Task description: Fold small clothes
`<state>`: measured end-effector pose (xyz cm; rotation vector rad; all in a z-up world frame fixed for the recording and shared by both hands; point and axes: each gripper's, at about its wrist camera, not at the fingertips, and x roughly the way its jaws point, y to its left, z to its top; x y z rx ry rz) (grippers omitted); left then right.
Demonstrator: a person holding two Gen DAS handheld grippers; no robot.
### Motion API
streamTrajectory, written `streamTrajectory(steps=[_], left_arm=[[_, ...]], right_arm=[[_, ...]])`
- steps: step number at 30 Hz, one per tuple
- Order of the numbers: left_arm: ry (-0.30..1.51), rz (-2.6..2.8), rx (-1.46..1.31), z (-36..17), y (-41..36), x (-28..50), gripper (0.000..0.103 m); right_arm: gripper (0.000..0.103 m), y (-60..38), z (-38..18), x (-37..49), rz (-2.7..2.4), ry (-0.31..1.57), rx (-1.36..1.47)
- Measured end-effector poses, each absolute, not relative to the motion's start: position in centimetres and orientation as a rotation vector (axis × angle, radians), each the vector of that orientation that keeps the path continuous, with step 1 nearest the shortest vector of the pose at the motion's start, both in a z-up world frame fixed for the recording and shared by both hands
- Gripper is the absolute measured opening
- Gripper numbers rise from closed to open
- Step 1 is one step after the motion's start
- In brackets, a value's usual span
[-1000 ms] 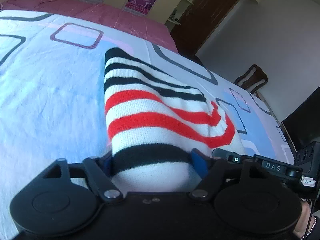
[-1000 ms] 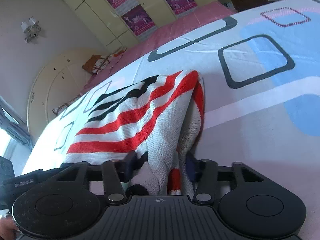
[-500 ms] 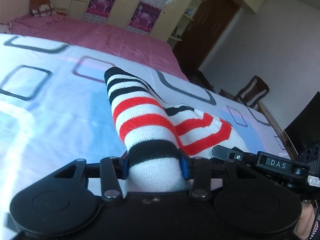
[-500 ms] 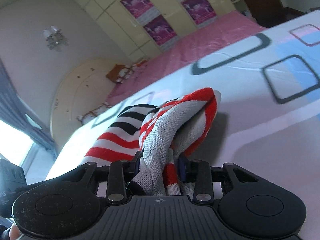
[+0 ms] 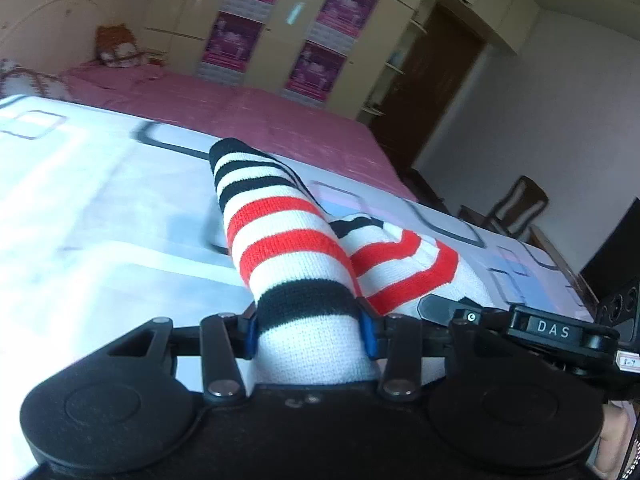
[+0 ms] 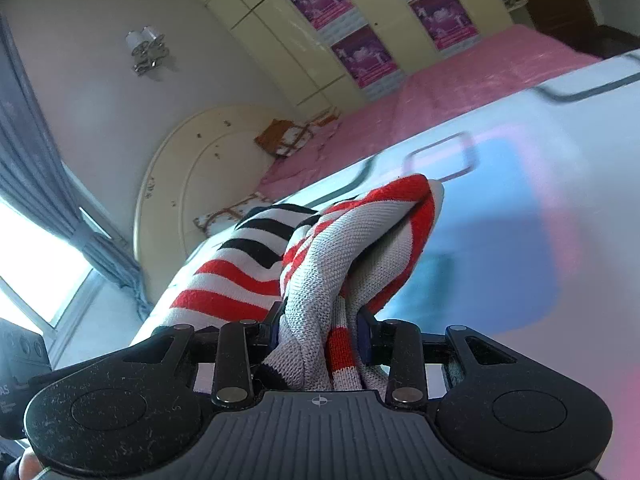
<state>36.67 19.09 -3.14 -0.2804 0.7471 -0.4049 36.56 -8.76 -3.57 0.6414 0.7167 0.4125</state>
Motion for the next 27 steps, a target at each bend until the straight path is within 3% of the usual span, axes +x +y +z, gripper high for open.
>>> streamTrajectory(steps=[13, 17, 20, 27], left_arm=[[0.760, -0.281, -0.177, -6.2, 29.1, 39.7, 0.045], [0.776, -0.279, -0.179, -8.1, 30.3, 39.7, 0.055], [0.774, -0.276, -0.164, -7.8, 30.5, 39.6, 0.061], [0.692, -0.272, -0.159, -5.2, 32.4, 38.5, 0.059]], right_arm=[[0.036, 2.6, -7.8, 42.2, 0.439, 0.808, 0.593], [0.036, 1.7, -8.8, 41.8, 0.406, 0.831, 0.582], [0.036, 1.2, -8.4, 41.6, 0.391, 0.842, 0.567], [0.036, 1.3, -4.2, 41.3, 0.321, 0.723, 0.485]])
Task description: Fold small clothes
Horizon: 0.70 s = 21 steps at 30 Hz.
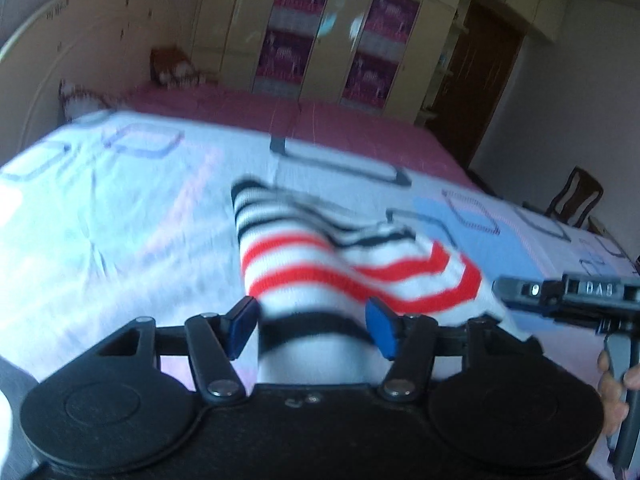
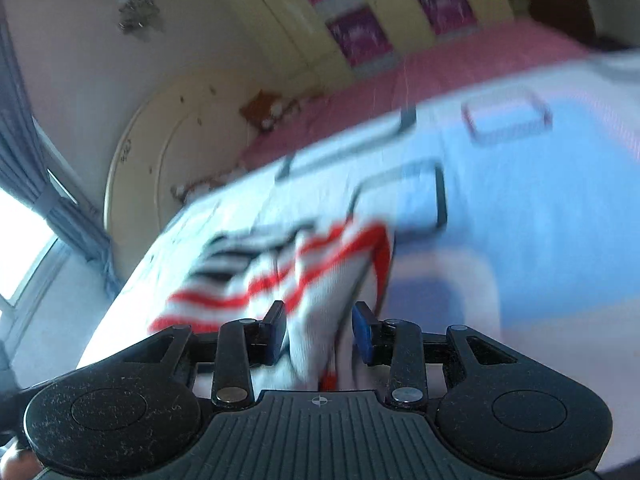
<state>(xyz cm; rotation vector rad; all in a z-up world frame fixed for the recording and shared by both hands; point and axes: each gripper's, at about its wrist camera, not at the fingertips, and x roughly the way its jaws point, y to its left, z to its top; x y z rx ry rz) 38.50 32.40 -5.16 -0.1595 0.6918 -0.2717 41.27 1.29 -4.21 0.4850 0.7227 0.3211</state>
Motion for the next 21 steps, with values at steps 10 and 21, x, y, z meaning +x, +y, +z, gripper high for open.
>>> streamTrajectory(steps=[10, 21], left_arm=[[0.710, -0.295, -0.077, -7.2, 30.4, 44.0, 0.054], [0.701, -0.309, -0.061, -7.0, 30.7, 43.0, 0.054]], right_arm=[[0.036, 7.4, -6.7, 45.3, 0.255, 0.770, 0.221], [0.036, 6.5, -5.6, 43.5, 0.254, 0.728, 0.209]])
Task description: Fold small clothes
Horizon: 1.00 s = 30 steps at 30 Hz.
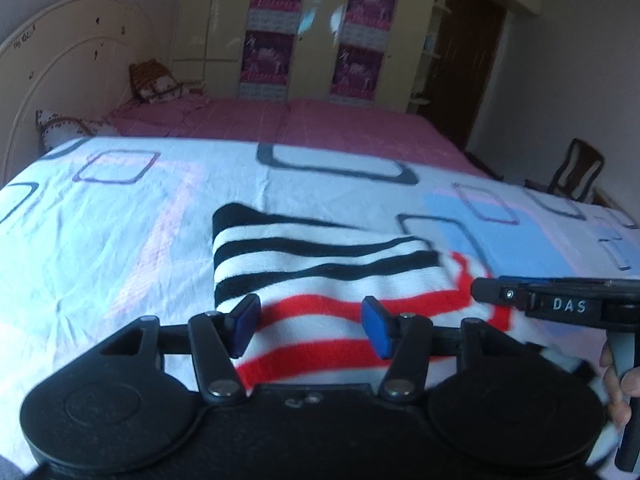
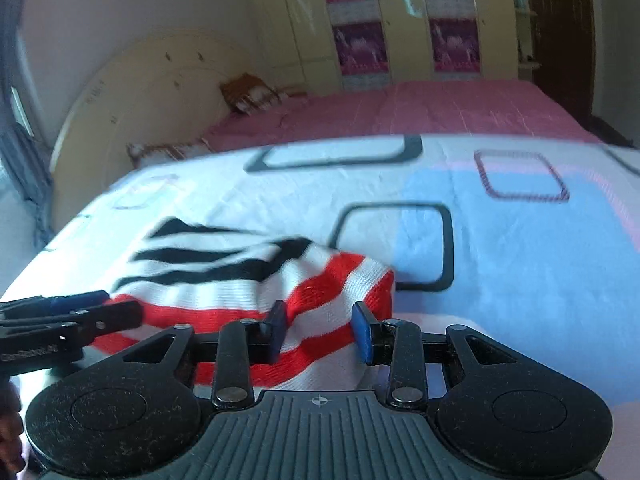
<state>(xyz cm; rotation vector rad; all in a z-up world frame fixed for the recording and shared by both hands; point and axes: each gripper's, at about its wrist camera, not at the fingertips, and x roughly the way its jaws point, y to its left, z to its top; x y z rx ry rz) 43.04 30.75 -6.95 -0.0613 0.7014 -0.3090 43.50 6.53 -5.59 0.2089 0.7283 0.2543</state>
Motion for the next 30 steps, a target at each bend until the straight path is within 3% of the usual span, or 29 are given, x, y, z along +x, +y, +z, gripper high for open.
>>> streamTrajectory(steps=[5, 11, 14, 20, 30], left_arm=[[0.691, -0.336, -0.050, -5.6, 31.2, 38.8, 0.054], [0.708, -0.303, -0.017, -5.9, 30.9, 34.1, 0.054], [0.711, -0.291, 0.046, -6.8, 30.4, 33.9, 0.056], [0.724, -0.301, 0.019, -5.7, 31.1, 33.0, 0.054], [0.785, -0.270, 0.023, -7.4, 30.8, 32.1, 0.057]], right_arm=[[0.036, 6.1, -3.9, 38.5, 0.286, 0.714, 0.213], [0.036, 5.5, -6.0, 35.0, 0.231, 0.777, 0.218], [0.036, 5.2, -7.4, 35.2, 0.223, 0.797, 0.267], [0.036, 5.8, -4.5, 32.5, 0.241, 0.756, 0.235], [0.036, 5.9, -8.1, 31.6, 0.191, 0.872, 0.236]])
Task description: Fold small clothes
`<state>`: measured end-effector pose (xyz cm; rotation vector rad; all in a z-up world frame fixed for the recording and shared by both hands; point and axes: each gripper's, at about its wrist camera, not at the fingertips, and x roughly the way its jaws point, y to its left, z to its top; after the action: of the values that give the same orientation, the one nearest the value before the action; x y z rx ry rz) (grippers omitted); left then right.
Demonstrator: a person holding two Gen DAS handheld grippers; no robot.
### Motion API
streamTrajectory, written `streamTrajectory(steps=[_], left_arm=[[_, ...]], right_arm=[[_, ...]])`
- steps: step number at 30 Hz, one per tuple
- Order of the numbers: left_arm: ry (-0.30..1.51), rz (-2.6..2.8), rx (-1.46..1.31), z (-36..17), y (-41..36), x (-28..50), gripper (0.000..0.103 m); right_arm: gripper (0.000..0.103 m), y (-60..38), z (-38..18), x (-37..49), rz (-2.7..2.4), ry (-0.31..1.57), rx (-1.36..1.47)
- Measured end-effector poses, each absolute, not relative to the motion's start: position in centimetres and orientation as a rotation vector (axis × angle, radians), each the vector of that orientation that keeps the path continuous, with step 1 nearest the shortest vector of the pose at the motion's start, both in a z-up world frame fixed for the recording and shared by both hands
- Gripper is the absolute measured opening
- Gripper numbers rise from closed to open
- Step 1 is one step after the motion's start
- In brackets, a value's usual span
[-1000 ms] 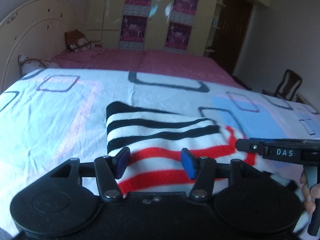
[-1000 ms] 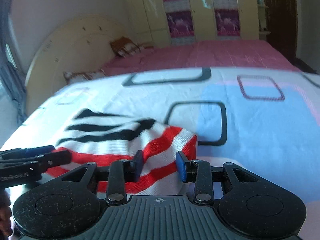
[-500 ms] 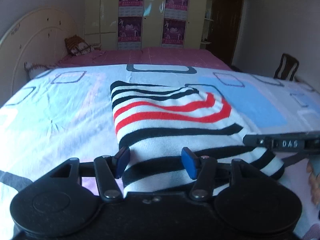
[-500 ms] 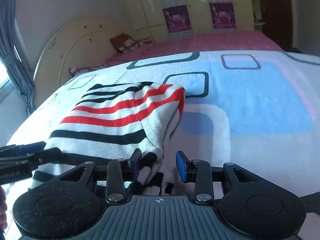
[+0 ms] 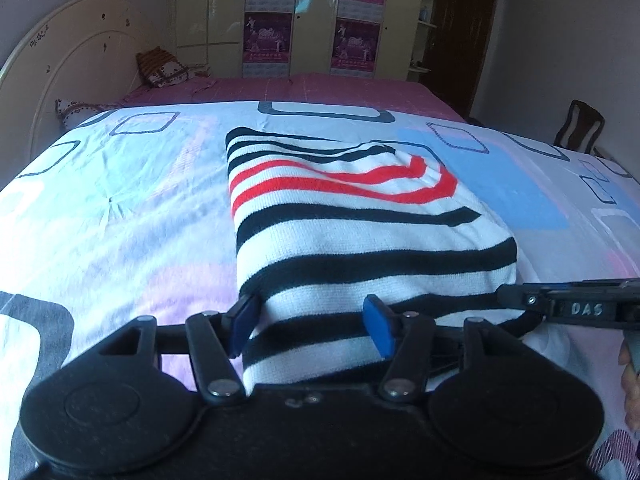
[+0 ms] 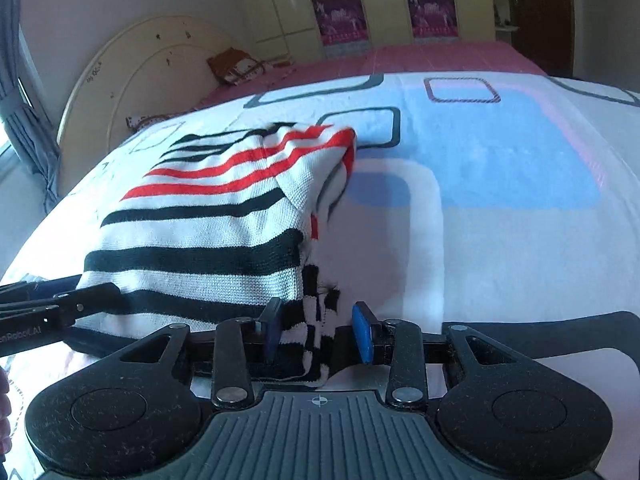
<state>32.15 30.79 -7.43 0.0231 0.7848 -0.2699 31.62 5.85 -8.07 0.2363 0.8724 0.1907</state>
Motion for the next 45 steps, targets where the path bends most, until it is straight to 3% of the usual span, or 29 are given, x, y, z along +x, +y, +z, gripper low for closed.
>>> streamTrajectory(steps=[6, 13, 20, 35, 36, 37, 38, 45], left_arm=[[0.812, -0.234, 0.016, -7.0, 30.3, 32.6, 0.069], [0.856, -0.189, 0.029, -6.5, 29.0, 32.4, 0.099], [0.820, -0.160, 0.023, -4.7, 27.5, 29.8, 0.101], [0.693, -0.055, 0.040, 3.3, 25.7, 16.9, 0.103], [0.690, -0.051, 0.049, 3.6, 25.5, 15.9, 0.103], [0.688, -0.048, 0.056, 4.0, 25.3, 15.0, 0.103], [0.686, -0.049, 0.057, 4.4, 25.2, 13.9, 0.103], [0.650, -0.054, 0.050, 7.0, 24.6, 7.1, 0.103]], right_arm=[[0.036, 6.3, -8.6, 31.7, 0.207, 0.873, 0.196], [0.036, 6.5, -8.3, 31.7, 0.222, 0.880, 0.162], [0.037, 5.5, -5.4, 29.7, 0.228, 0.830, 0.178], [0.038, 2.7, 2.9, 15.6, 0.325, 0.674, 0.173], [0.049, 2.5, 3.4, 14.4, 0.325, 0.663, 0.177], [0.079, 2.3, 3.9, 13.1, 0.314, 0.648, 0.180], [0.089, 2.0, 4.5, 11.8, 0.301, 0.623, 0.177], [0.090, 0.6, 8.3, 4.7, 0.284, 0.505, 0.172]])
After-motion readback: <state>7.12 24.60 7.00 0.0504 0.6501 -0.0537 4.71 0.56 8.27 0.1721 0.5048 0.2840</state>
